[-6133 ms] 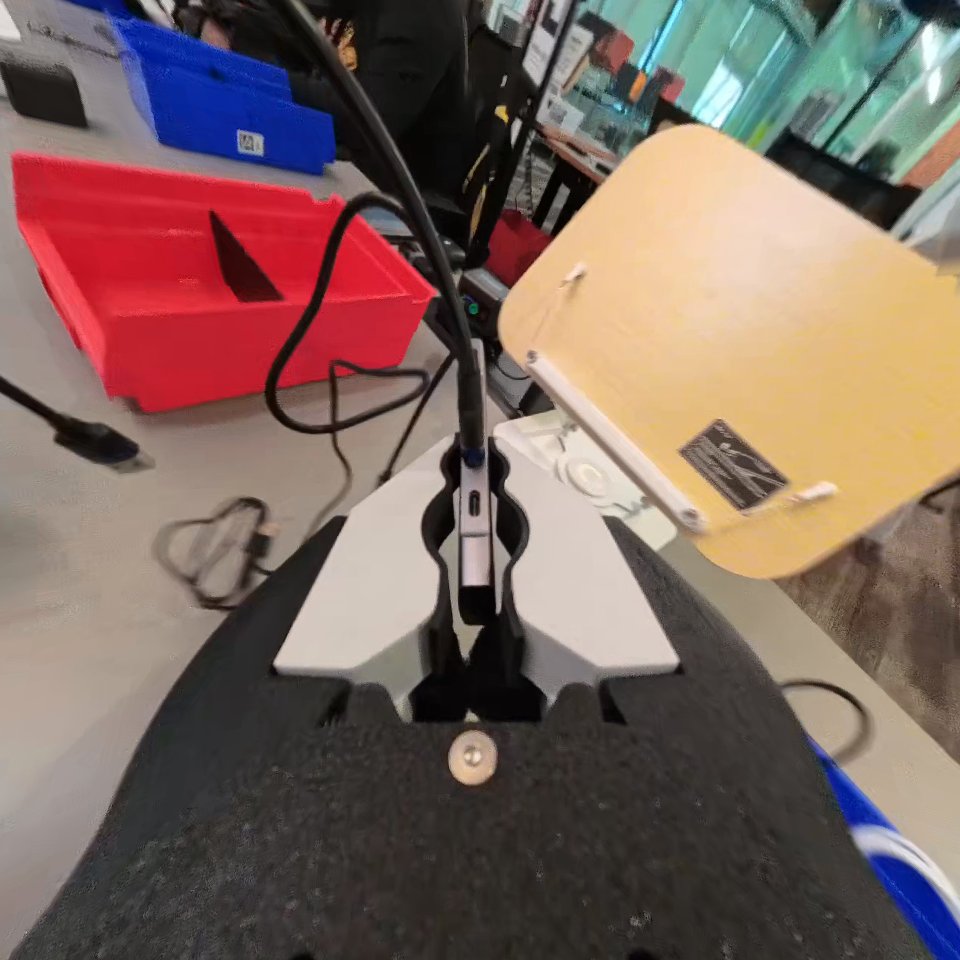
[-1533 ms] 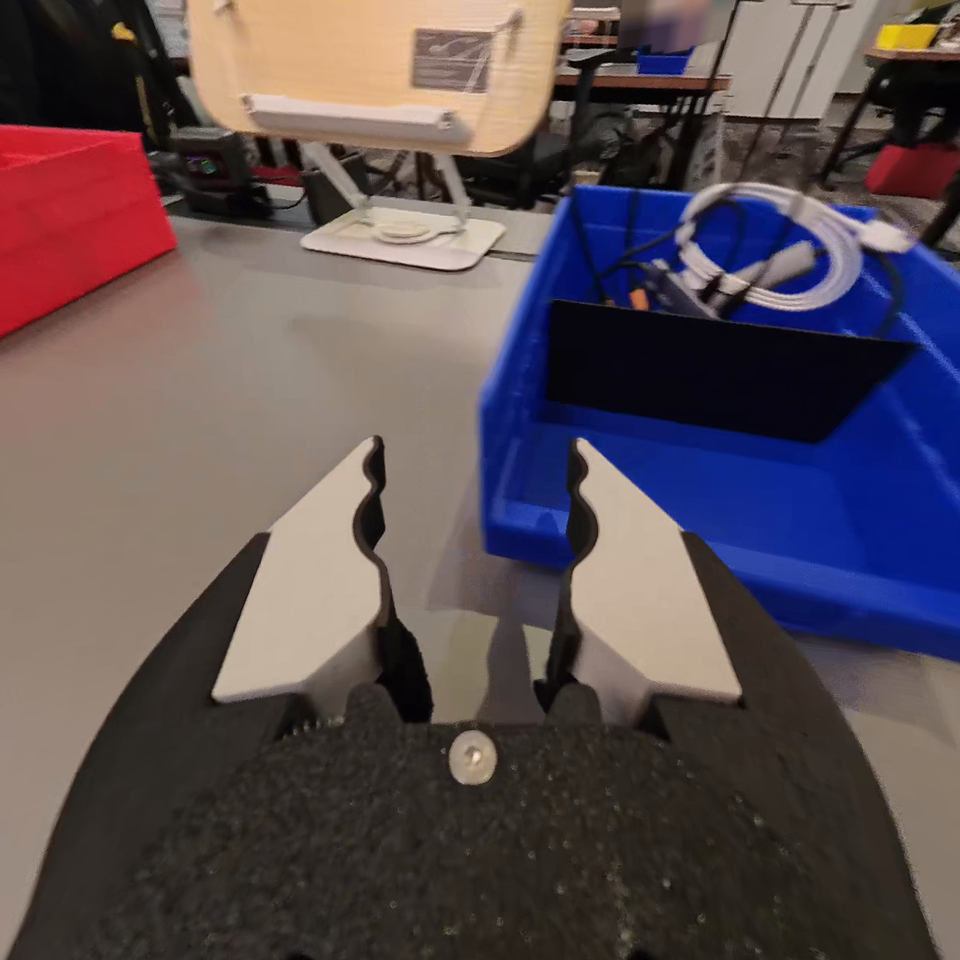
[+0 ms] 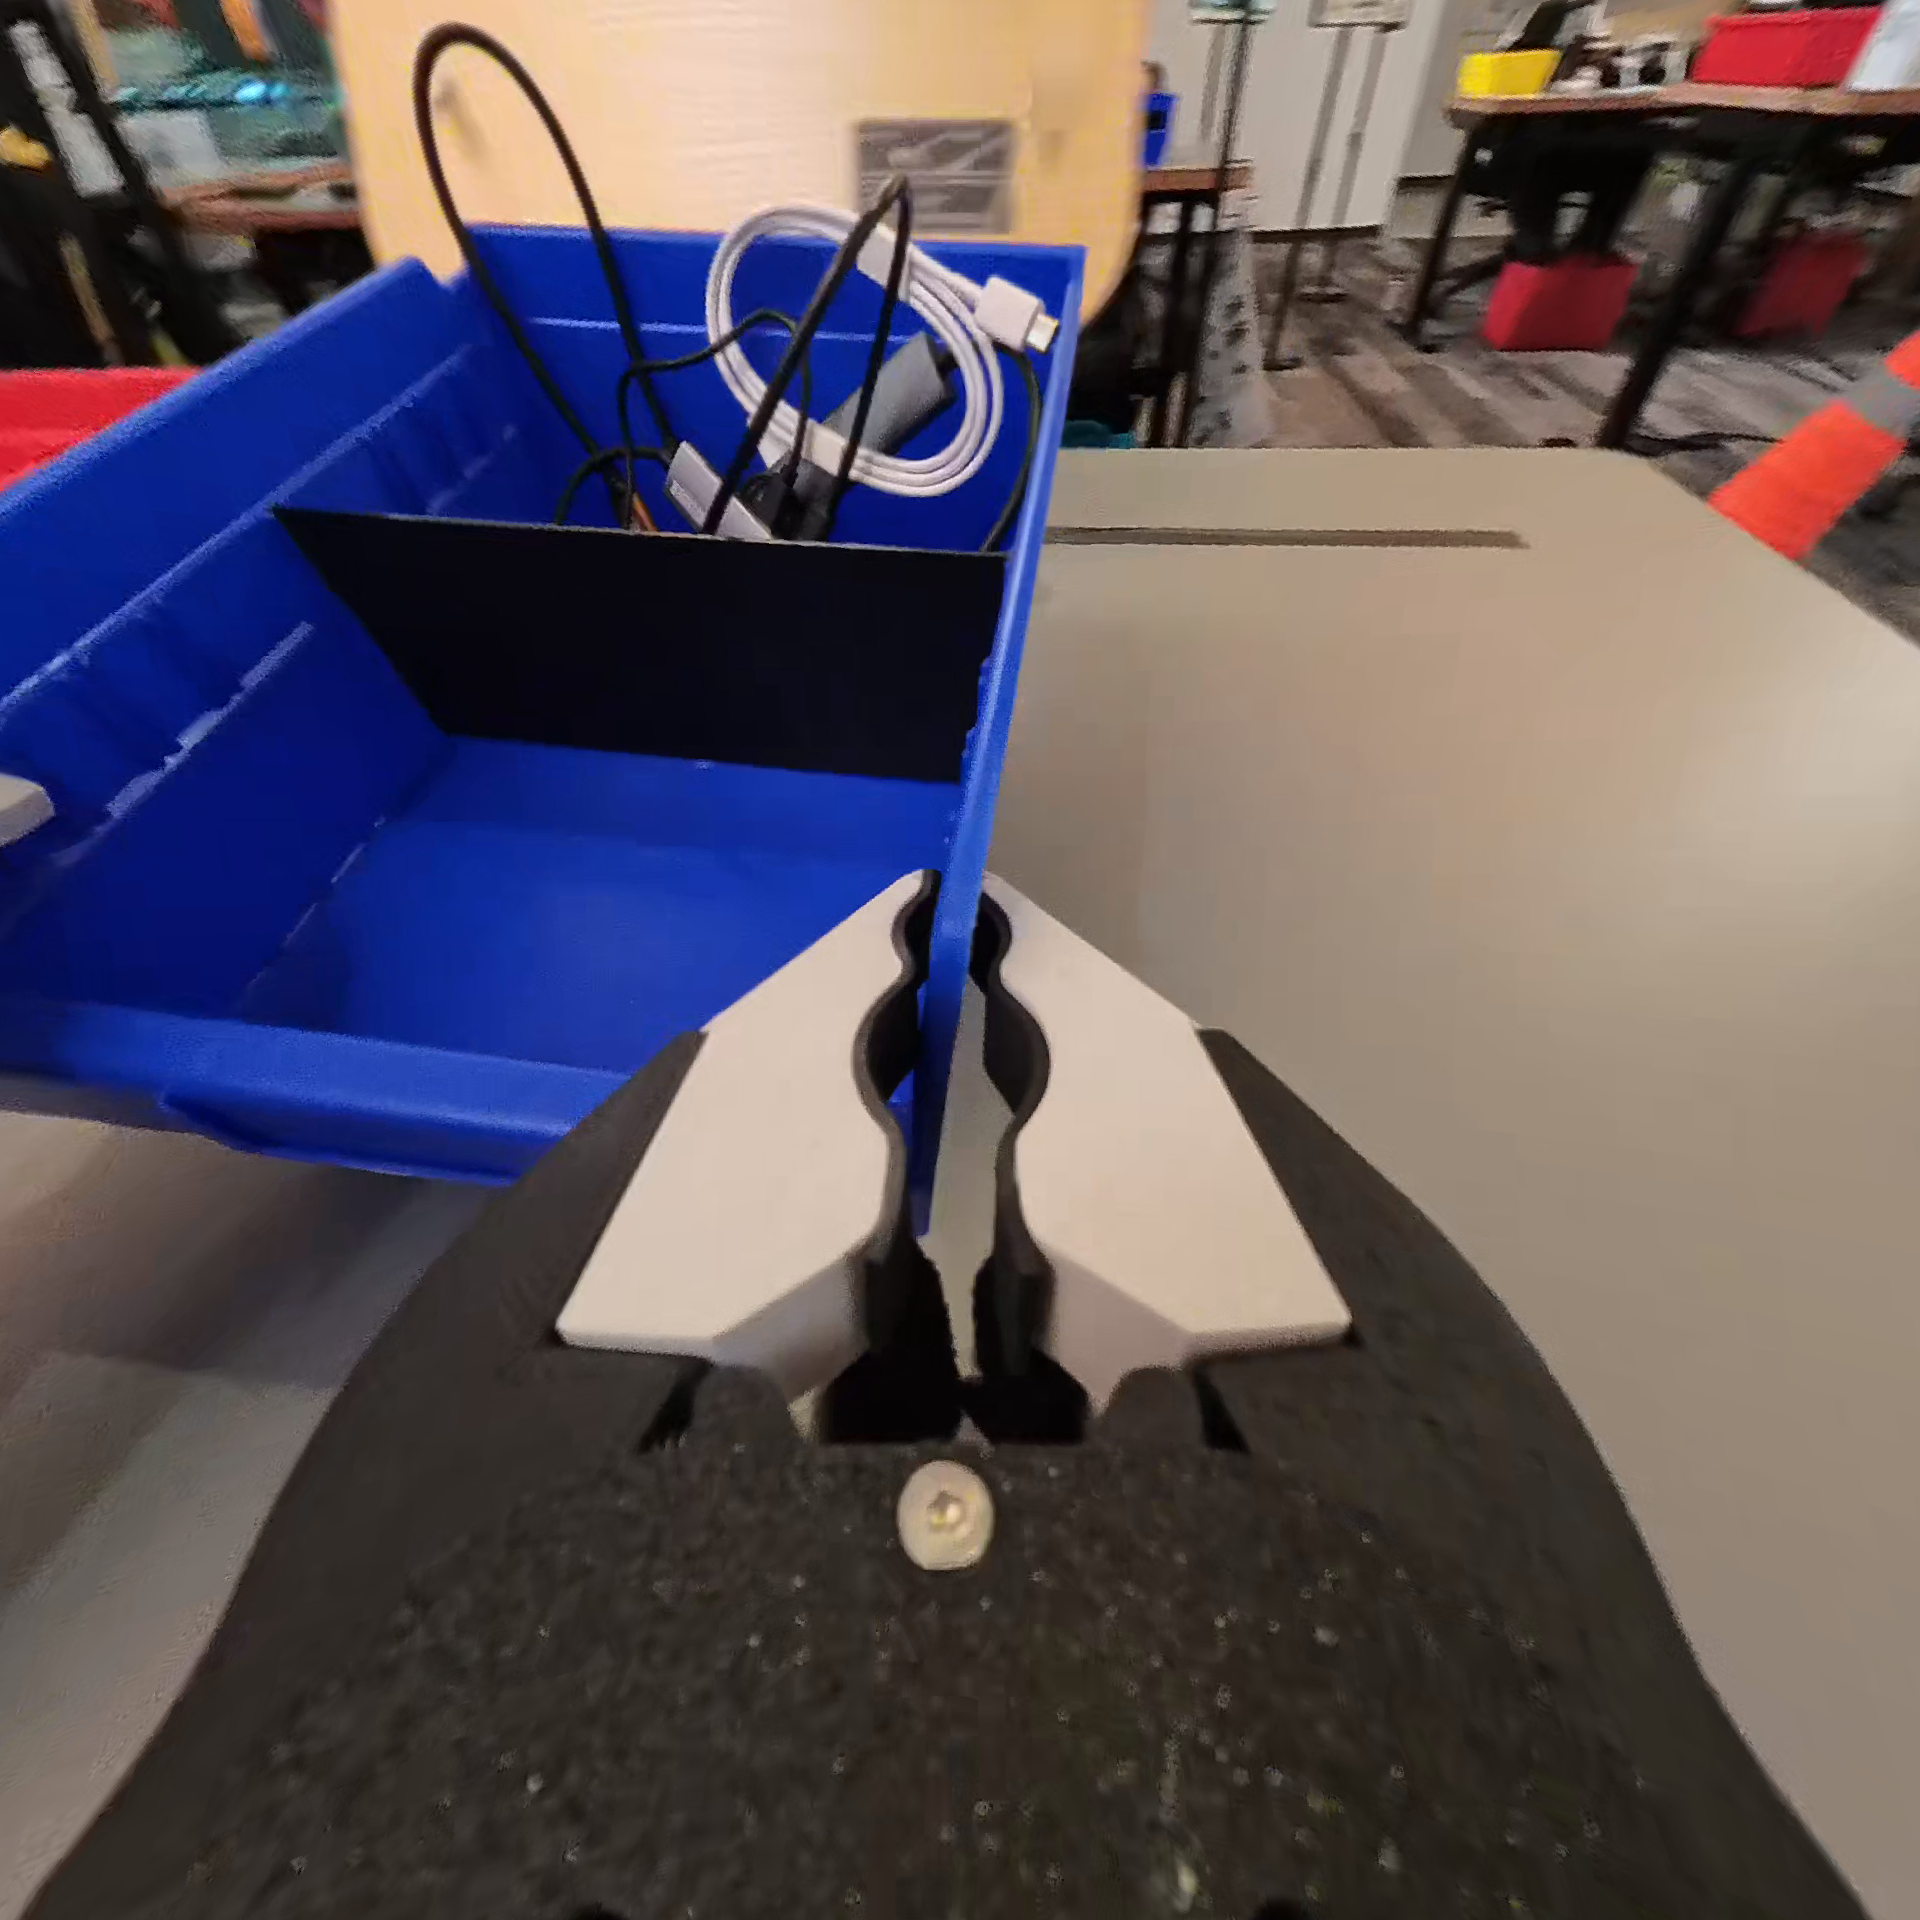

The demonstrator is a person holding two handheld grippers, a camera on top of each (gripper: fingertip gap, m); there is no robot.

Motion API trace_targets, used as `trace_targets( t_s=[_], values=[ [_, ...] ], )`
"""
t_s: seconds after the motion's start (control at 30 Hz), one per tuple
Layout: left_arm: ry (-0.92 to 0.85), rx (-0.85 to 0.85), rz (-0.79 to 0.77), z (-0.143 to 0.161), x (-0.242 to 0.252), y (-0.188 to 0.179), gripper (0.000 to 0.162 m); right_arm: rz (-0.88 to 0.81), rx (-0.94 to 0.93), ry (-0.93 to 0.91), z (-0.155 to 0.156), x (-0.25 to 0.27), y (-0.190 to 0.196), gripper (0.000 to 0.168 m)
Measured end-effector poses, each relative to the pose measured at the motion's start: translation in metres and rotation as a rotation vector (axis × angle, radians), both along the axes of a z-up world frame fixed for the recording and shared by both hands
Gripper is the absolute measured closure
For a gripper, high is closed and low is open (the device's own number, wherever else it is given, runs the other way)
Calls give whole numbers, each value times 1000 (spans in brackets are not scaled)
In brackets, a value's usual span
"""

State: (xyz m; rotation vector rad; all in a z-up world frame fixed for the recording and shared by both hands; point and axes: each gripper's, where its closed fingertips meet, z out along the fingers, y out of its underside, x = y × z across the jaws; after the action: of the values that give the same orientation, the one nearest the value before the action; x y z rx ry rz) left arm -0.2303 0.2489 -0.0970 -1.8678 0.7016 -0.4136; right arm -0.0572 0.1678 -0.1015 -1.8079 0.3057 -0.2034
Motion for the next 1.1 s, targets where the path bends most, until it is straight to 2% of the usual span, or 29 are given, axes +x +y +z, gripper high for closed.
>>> trace_targets(
  t_s=[0.13,0.2,0.27,0.37,0.4,0.43,0.5,0.57,0.67,0.7,0.73,0.87,0.93,1.0,1.07,1.1],
  values=[
    [12,-47,81,-18,-38,18,157,99,-68,-16,-15,-32,32,164],
    [10,-99,58,-31,-42,21,154,120,-134,2,-30,-37,40,164],
    [-84,-131,6,-30,-41,21,148,136,-119,29,-29,-37,45,164],
    [-289,-245,-163,-11,-35,3,116,164,-113,68,-29,-38,46,162],
    [-335,-226,-153,0,-45,7,106,184,-112,81,-28,-40,45,161],
    [-376,-178,-131,13,-59,14,106,216,-96,97,-24,-43,43,156],
    [-409,-79,-2,33,-107,40,112,279,-44,108,-13,-48,35,142],
    [-403,-22,178,41,-173,73,113,292,-5,62,-4,-45,25,141],
    [-207,-23,501,16,-298,119,109,255,50,-28,11,-36,10,139],
    [-185,-23,571,8,-330,129,111,227,59,-44,14,-33,6,138],
    [-195,-18,562,3,-346,135,110,217,67,-52,16,-33,3,138],
    [-320,-138,288,-7,-320,154,108,233,68,-79,16,-46,-7,137],
    [-335,-82,255,3,-311,167,112,235,77,-132,20,-52,-16,138],
    [-257,-80,226,-3,-300,177,121,249,87,-168,24,-62,-24,138],
    [-150,-90,212,-18,-291,184,135,310,92,-129,25,-84,-28,139],
    [-104,-66,237,-24,-291,187,137,351,84,-90,24,-100,-28,139]
  ],
)
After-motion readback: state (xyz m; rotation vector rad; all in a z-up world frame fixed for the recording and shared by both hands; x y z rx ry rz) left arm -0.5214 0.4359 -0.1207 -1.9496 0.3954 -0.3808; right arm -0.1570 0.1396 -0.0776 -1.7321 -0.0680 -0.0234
